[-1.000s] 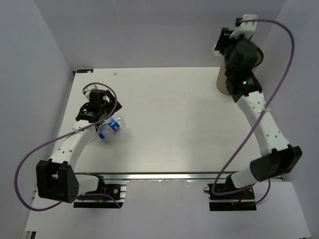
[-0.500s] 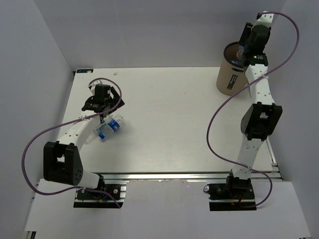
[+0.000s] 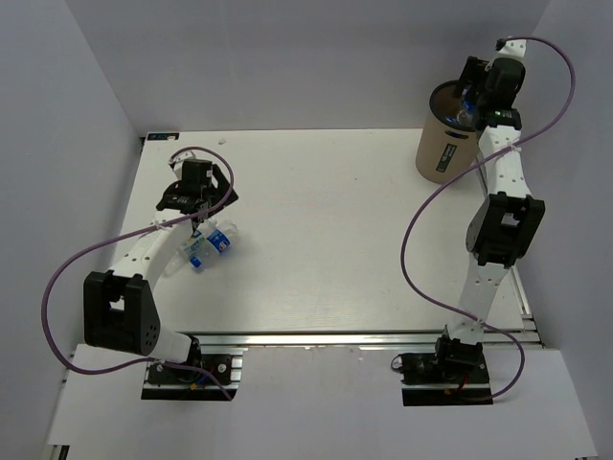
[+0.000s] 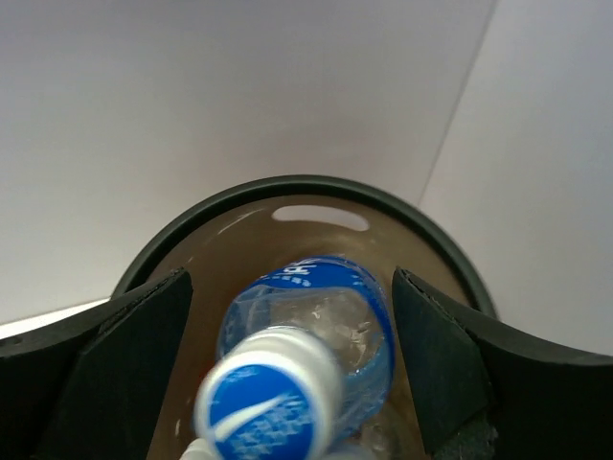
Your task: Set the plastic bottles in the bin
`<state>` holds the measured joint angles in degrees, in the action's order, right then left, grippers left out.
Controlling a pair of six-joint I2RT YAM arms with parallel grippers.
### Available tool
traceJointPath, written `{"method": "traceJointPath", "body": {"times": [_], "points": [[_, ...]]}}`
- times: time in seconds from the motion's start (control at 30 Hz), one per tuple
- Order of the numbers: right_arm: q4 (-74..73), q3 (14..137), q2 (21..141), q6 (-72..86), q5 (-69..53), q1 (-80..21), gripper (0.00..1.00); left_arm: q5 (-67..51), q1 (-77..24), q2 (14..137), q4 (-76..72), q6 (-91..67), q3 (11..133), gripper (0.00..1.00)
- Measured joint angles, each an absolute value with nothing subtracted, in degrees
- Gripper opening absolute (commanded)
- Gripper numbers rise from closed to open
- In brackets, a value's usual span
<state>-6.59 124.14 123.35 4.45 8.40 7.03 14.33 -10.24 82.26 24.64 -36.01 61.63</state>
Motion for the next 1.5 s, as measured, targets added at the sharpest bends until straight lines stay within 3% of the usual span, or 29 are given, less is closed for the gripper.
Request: {"method": "traceJointPath", "body": {"times": [0.6,1.07,1.5], "points": [[-10.2,122.1,107.0,2.7,9.4,6.6,0.89,21.3,-10.2,76.2,34.0,-41.5,55.7,0.98],[-10.1,100.3,91.8,13.0,-13.5,6.2,0.89,19.1,-10.2,76.0,30.3,-41.5,49.0,0.98],[-7.7,92.4,82.9,13.9,-19.5,5.9,0.89,14.7,-10.2,81.3,21.7,-37.5,45.7,0.98]]}}
